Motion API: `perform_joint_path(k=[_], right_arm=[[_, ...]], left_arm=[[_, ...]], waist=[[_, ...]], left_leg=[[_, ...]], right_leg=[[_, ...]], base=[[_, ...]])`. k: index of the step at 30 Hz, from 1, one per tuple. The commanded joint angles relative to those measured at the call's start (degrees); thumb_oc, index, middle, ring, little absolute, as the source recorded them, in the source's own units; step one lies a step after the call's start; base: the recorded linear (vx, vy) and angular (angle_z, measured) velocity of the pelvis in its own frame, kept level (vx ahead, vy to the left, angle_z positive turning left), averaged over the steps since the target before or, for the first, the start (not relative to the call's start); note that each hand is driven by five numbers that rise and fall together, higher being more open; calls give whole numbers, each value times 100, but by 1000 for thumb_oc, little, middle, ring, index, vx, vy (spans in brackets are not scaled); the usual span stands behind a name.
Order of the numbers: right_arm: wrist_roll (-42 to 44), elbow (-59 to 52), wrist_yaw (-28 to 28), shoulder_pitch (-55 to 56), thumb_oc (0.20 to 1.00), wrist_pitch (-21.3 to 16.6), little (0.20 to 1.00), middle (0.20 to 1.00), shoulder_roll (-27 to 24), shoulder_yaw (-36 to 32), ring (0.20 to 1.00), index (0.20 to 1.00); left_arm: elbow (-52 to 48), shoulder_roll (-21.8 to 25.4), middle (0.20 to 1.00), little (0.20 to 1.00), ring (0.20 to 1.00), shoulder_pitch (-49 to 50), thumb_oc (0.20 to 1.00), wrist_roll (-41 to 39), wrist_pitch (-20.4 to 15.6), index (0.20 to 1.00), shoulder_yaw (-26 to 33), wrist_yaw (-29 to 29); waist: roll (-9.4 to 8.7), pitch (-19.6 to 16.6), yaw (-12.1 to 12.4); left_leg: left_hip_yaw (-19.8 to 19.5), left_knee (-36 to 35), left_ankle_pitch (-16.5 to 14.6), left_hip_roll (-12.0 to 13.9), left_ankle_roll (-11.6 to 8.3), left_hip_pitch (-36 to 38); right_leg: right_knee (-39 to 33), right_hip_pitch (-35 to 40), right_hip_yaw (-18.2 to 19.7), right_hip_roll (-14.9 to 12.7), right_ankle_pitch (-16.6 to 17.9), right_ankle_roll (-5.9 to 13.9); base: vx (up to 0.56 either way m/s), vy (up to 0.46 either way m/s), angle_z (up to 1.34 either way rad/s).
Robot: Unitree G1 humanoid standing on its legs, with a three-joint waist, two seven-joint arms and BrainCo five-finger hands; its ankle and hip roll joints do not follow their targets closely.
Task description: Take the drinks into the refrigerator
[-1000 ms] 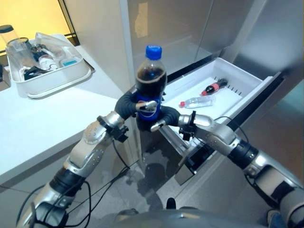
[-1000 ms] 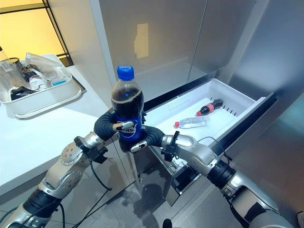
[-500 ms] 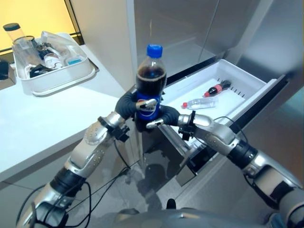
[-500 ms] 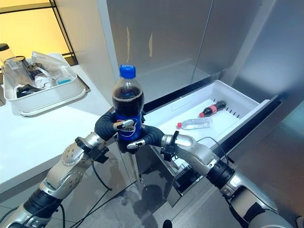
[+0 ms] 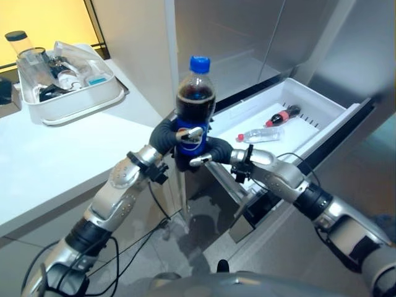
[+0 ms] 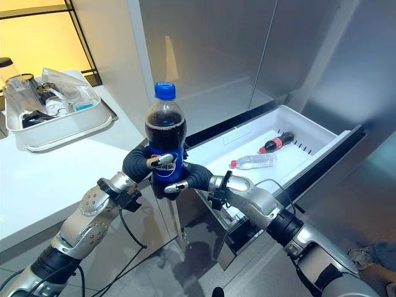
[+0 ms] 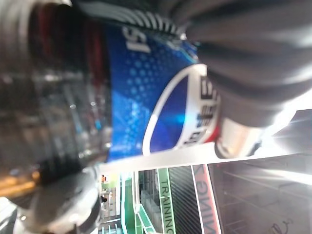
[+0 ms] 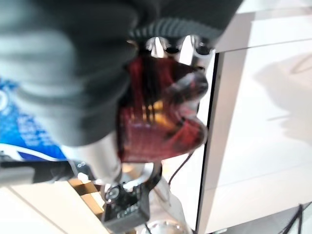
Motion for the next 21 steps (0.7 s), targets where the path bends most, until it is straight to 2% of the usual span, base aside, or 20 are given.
perform_joint_path(k=[1, 10, 21], right_arm=[[350, -120, 12, -95, 200, -304, 200, 200, 754, -17, 200, 200], [762, -133, -149, 454, 200, -510, 200, 200, 822, -648, 200, 200], [1135, -491, -330, 946, 200, -824, 200, 200, 621, -1637, 200, 200]], left_arm=[[-291, -562, 1000, 1000, 1000, -850, 1000, 36, -677, 1000, -149, -86], [-384, -477, 1000, 1000, 1000, -561, 1000, -47, -579, 1000, -7, -158], [-574, -415, 1000, 1000, 1000, -57, 1000, -107, -584, 1000, 475, -192]], waist=[[-55, -132, 213], [-31, -103, 236], [4, -124, 206]], left_leg=[[-331, 4, -356, -57, 96, 23], [-347, 7, -353, -59, 110, 13], [-338, 15, -383, -58, 113, 41]], right_leg=[[779, -4, -250, -281, -471, 533], [780, -20, -264, -287, -471, 544], [793, -7, -267, -291, -500, 537]], base=[[0, 0, 0], [0, 0, 0], [0, 0, 0]])
